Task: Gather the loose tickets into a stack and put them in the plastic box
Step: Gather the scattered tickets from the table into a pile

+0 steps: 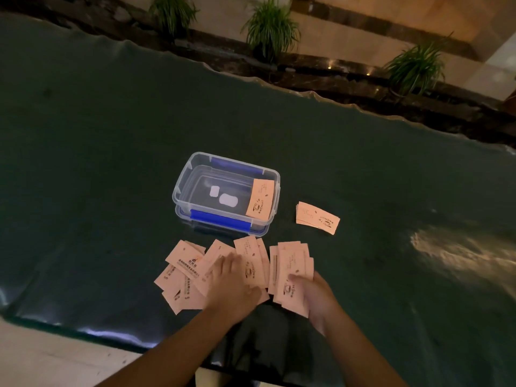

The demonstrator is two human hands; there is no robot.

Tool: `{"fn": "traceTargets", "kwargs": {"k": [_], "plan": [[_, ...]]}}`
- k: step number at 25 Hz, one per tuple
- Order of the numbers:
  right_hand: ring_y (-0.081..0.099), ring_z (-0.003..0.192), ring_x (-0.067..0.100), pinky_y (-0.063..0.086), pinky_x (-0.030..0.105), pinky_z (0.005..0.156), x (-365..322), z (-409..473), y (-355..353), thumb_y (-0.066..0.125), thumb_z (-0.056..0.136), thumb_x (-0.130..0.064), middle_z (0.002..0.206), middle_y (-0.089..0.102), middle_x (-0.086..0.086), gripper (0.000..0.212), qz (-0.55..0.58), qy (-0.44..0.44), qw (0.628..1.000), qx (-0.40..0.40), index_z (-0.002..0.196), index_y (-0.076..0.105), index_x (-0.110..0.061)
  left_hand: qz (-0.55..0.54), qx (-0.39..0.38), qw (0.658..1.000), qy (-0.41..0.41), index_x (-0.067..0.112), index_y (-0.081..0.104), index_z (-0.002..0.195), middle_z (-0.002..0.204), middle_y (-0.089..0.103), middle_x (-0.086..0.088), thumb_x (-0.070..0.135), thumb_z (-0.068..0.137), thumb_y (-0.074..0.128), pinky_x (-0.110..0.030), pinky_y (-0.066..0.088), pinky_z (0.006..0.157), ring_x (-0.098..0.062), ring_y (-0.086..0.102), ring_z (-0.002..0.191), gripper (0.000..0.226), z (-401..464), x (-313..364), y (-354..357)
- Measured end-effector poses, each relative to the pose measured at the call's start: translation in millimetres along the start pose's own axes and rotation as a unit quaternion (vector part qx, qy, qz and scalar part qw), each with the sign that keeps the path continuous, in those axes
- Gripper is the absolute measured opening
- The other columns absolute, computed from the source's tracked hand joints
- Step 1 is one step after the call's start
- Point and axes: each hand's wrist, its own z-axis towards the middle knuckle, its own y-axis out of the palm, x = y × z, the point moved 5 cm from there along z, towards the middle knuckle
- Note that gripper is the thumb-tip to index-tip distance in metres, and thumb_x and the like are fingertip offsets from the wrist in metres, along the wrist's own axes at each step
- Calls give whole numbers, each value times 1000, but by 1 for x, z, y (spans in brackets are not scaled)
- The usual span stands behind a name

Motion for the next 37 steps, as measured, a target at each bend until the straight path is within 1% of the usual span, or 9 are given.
{"fn": "traceTargets", "kwargs": {"k": [3,6,11,15,18,21,25,29,37], "plan": [[81,98,31,65,60,90,-13,6,7,73,96,-9,111,81,9,28,-44,-15,999,-20,117,67,-26,75,-63,994,56,27,10,164,175,-5,0,52,90,56,-52,-2,125,-29,-13,158,90,10,5,10],[80,97,29,66,55,89,-21,10,12,72,96,-14,115,78,7,33,-67,-21,998,0,125,62,-26,91,-80,990,66,28,7,164,174,-10,0,54,91,53,-53,1,125,-31,-12,158,90,8,7,22],[80,98,31,66,54,86,-17,9,10,69,98,-12,116,79,10,32,-34,-10,999,3,127,67,-26,103,-84,985,108,27,19,161,173,10,-2,46,94,55,-56,14,125,-36,5,157,79,3,15,30],[74,101,24,60,36,70,-17,3,26,70,96,-15,128,73,7,38,-146,-75,986,19,133,63,-21,89,-84,981,153,21,33,158,168,28,-2,39,97,54,-50,17,126,-27,22,153,67,-4,25,31],[73,102,25,65,43,79,-19,4,35,75,90,-14,126,70,8,42,-182,-77,980,36,129,59,-17,56,-41,983,169,25,46,150,161,40,3,34,97,59,-45,22,127,-18,30,149,55,-5,13,15],[75,96,23,64,38,73,-22,5,39,80,88,-15,122,70,6,48,-211,-59,975,26,130,56,-19,37,10,995,91,32,38,153,165,28,9,39,88,69,-47,17,128,-17,16,153,72,-7,-19,-11],[75,92,17,59,30,60,-26,6,45,82,87,-18,115,69,0,50,-232,-50,972,0,127,55,-26,100,-3,992,74,33,21,158,168,19,6,67,71,71,-52,10,125,-22,13,155,107,-12,-40,-23],[77,94,22,63,35,63,-19,5,38,77,91,-19,115,72,3,47,-189,-46,981,14,131,55,-27,146,-10,986,77,27,7,162,170,15,2,72,64,77,-50,8,125,-25,13,155,128,-13,-45,-19],[75,107,41,61,59,94,20,-12,7,65,101,-12,117,78,19,26,90,53,994,32,127,67,-16,174,-13,980,91,27,19,158,162,25,0,68,67,75,-52,23,122,-27,26,146,115,-9,-40,-20]]}}
